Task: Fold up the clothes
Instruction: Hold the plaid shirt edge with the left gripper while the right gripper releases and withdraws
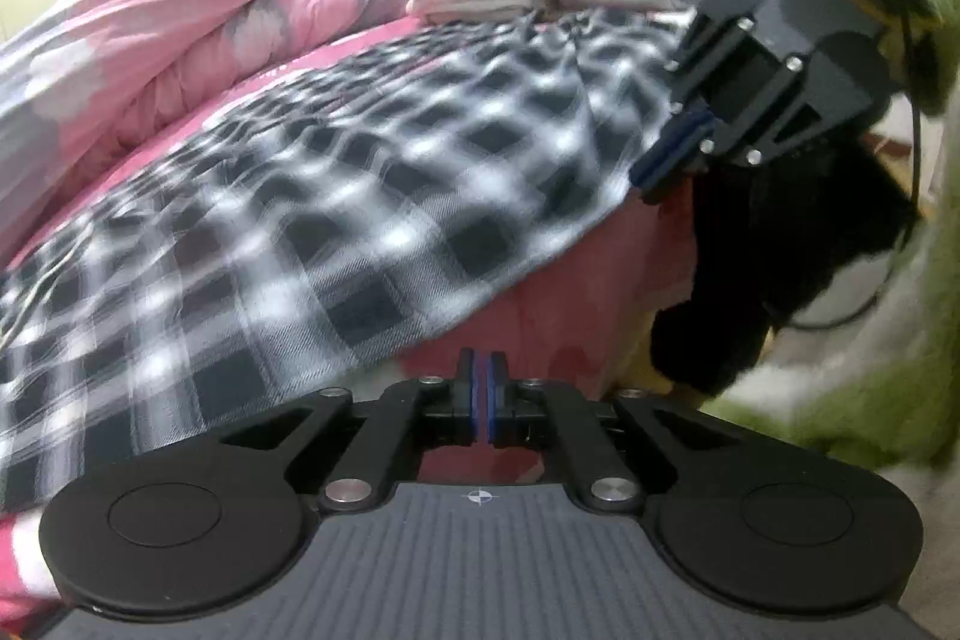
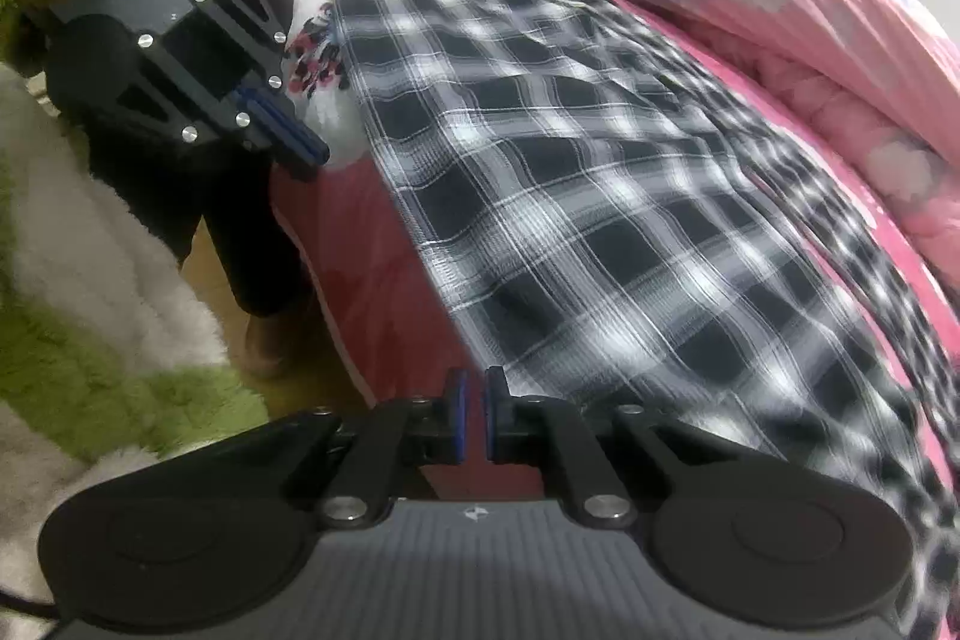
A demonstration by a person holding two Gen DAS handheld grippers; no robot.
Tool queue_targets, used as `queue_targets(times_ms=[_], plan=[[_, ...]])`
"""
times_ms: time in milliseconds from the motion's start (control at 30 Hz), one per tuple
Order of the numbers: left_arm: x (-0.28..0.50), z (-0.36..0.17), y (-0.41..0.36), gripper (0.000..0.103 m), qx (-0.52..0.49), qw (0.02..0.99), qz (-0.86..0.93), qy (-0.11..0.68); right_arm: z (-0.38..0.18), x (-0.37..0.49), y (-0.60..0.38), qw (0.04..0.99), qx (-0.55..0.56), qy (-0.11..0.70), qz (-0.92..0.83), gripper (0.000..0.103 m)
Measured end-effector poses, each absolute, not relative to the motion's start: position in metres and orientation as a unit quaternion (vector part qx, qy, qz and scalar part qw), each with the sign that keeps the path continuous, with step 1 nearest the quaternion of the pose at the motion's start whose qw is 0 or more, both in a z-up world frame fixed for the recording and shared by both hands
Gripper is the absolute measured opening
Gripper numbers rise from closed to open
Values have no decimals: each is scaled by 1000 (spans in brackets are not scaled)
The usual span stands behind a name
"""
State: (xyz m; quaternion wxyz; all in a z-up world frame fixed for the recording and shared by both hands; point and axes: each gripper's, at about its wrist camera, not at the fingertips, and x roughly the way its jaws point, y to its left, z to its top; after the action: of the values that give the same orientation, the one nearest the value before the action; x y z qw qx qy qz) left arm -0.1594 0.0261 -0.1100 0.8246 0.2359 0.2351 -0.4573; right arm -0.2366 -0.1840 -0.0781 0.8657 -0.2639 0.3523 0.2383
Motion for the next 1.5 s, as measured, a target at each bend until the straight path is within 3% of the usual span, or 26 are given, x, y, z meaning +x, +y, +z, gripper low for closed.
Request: queue_targets(times_ms=[100, 133, 200, 300, 500, 567, 667, 767, 900, 1000, 1033, 1100, 1500], plan=[[-157, -105, 4, 12, 221, 816, -487, 220, -64, -245, -211, 892, -218, 350, 185, 7], [-158, -104, -5, 20, 219, 811, -499, 213, -58, -248, -227, 906, -185, 347, 157, 7], [-160, -103, -25, 24, 219, 801, -522, 194, -63, -259, -261, 929, -87, 341, 116, 11], [-165, -103, -59, 32, 223, 782, -559, 160, -75, -276, -312, 942, 67, 325, 57, 26], [-171, -117, -130, 33, 272, 748, -595, 113, -97, -312, -415, 890, 365, 265, -66, 39], [-174, -120, -147, 33, 291, 737, -601, 102, -105, -323, -449, 850, 457, 239, -106, 51], [-175, -127, -170, 33, 313, 727, -603, 100, -116, -341, -500, 771, 585, 193, -163, 59], [-174, -131, -186, 33, 330, 725, -597, 100, -132, -334, -511, 744, 619, 196, -159, 62], [-172, -132, -196, 30, 330, 725, -595, 105, -141, -325, -516, 742, 625, 195, -144, 56], [-170, -133, -201, 14, 327, 727, -593, 108, -140, -322, -515, 756, 611, 190, -142, 30], [-168, -133, -202, 6, 325, 729, -592, 111, -139, -321, -515, 760, 605, 188, -142, 15], [-164, -131, -204, 1, 313, 732, -594, 116, -134, -321, -515, 771, 594, 180, -143, 9], [-146, -87, -188, 0, 187, 705, -660, 180, -82, -354, -503, 811, 548, 121, -168, 7]])
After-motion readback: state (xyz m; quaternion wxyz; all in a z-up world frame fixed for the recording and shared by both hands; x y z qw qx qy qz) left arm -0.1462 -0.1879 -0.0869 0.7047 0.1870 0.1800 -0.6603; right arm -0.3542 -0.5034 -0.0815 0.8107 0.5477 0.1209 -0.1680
